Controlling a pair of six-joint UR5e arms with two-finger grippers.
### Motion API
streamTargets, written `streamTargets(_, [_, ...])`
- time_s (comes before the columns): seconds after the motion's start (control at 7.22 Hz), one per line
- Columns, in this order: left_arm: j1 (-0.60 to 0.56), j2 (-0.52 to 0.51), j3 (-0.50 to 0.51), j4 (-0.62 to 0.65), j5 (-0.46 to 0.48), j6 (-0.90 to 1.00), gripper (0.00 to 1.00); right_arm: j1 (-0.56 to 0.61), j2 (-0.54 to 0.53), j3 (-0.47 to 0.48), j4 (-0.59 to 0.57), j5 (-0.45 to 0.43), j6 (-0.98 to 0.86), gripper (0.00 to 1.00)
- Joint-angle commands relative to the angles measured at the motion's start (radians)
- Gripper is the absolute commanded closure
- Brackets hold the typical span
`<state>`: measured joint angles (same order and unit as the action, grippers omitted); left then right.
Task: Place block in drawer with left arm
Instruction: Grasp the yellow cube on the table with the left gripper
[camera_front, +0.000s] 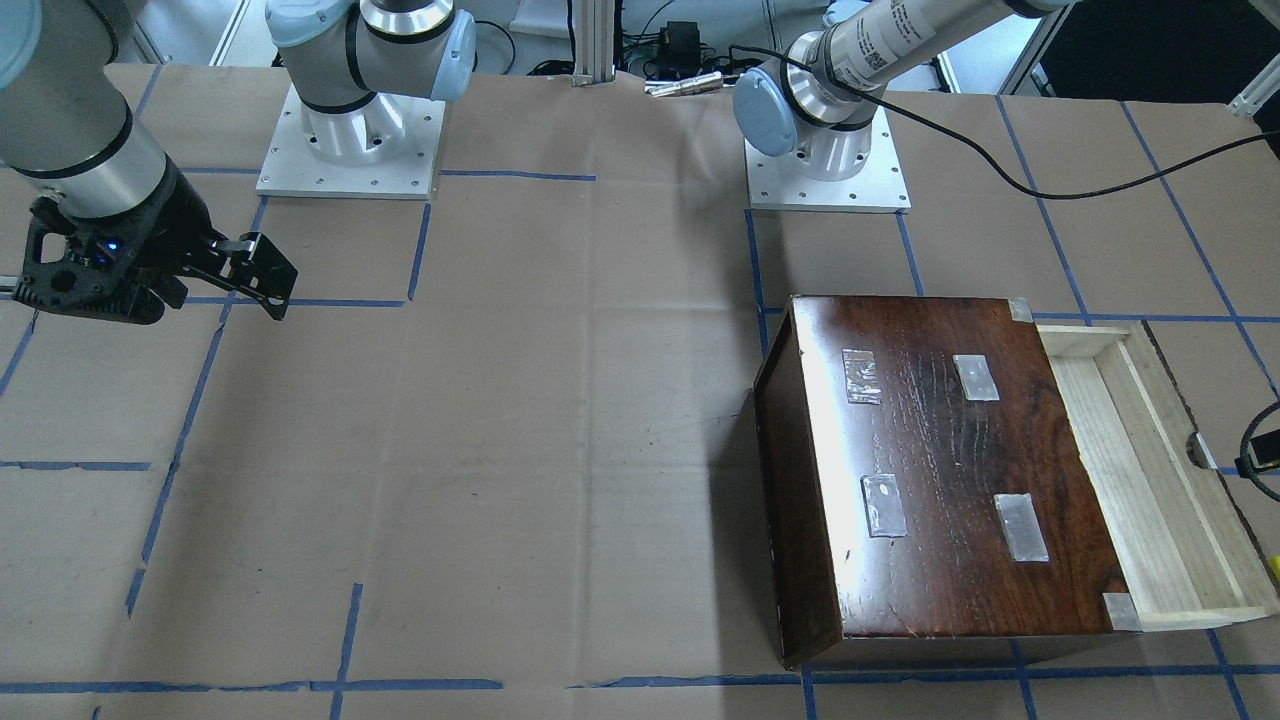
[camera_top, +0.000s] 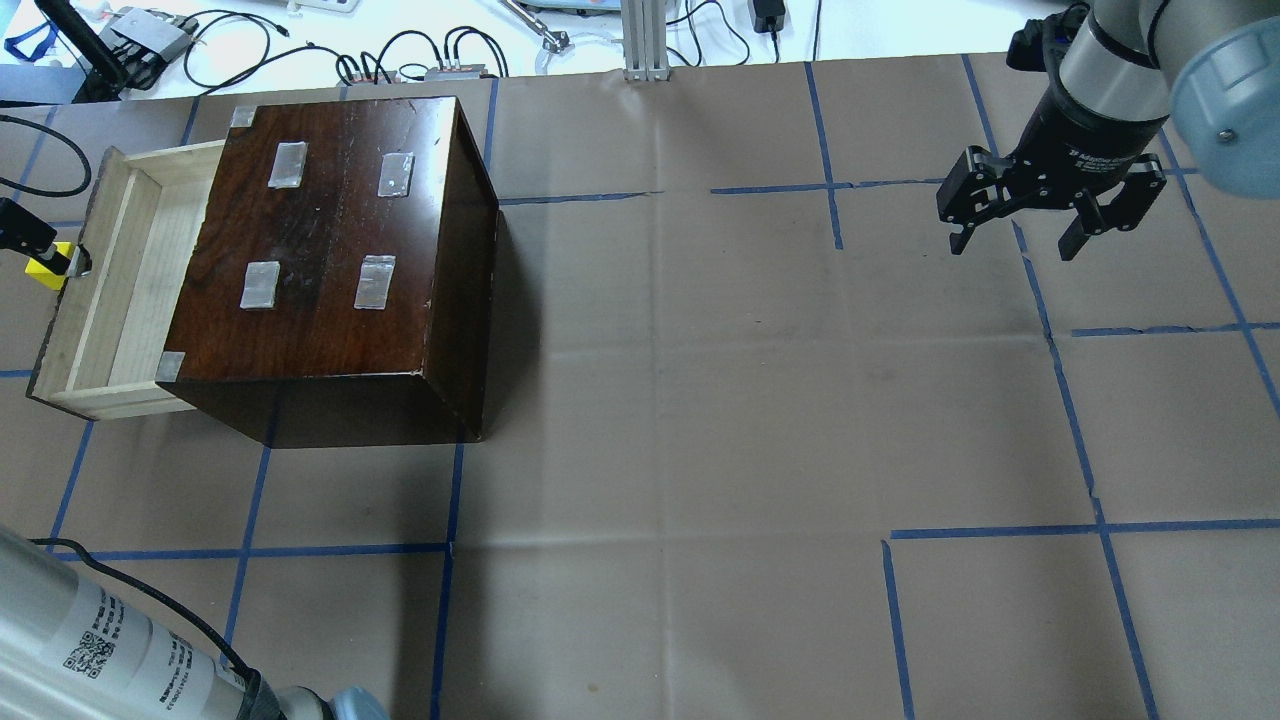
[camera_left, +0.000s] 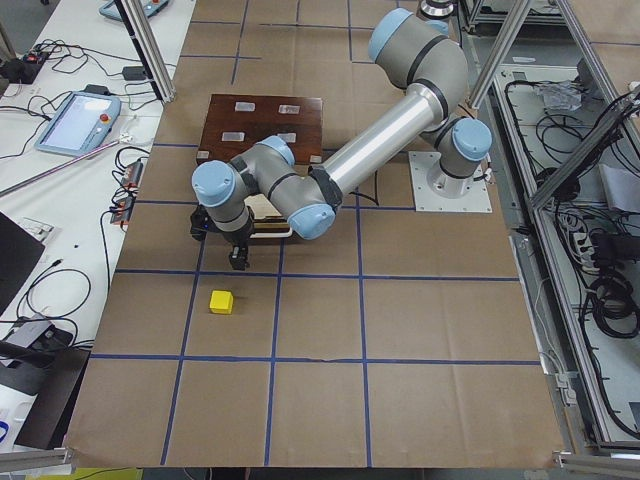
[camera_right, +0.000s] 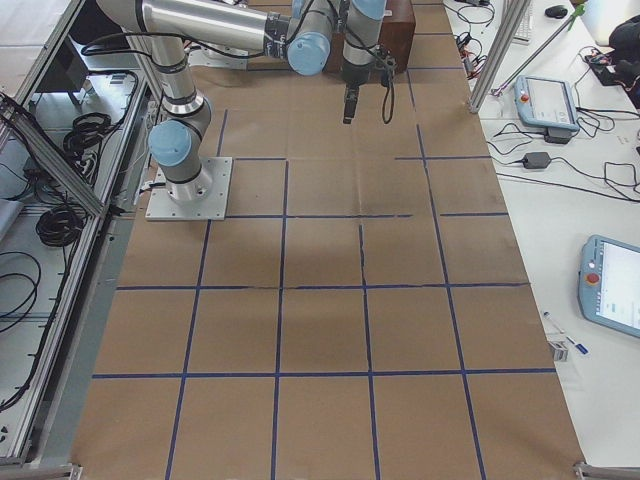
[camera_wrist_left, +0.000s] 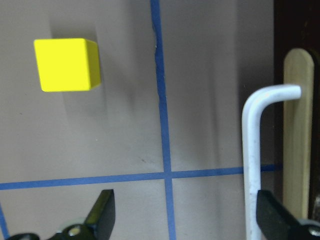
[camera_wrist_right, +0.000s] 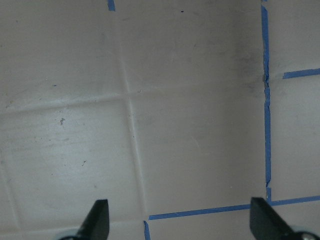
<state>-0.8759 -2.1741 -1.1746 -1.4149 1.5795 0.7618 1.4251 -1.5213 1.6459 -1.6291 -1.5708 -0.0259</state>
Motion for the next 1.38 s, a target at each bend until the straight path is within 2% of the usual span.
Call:
streamTargets(0.0, [0.002,-0.129,0.149,0.005,0.013,0.001,0.02,0.0,0.0,0.0,0.0,0.0,0.0,0.0])
streamTargets(0.14, [0.002,-0.215,0.227,0.017,0.013,0.001,0.02,0.0,0.0,0.0,0.0,0.0,0.0,0.0])
streamTargets(0.28, [0.011,-0.267,0.255,0.095,0.013,-0.002,0.02,0.0,0.0,0.0,0.0,0.0,0.001,0.0])
streamTargets(0.55, [0.011,-0.314,0.257,0.145,0.011,-0.004,0.02,0.0,0.0,0.0,0.0,0.0,0.001,0.0])
streamTargets(1.11, [0.012,-0.372,0.262,0.148,0.013,-0.002,0.03,0.0,0.0,0.0,0.0,0.0,0.001,0.0])
streamTargets(1.25, [0.012,-0.375,0.263,0.148,0.022,-0.001,0.36,0.0,0.0,0.0,0.0,0.0,0.0,0.0])
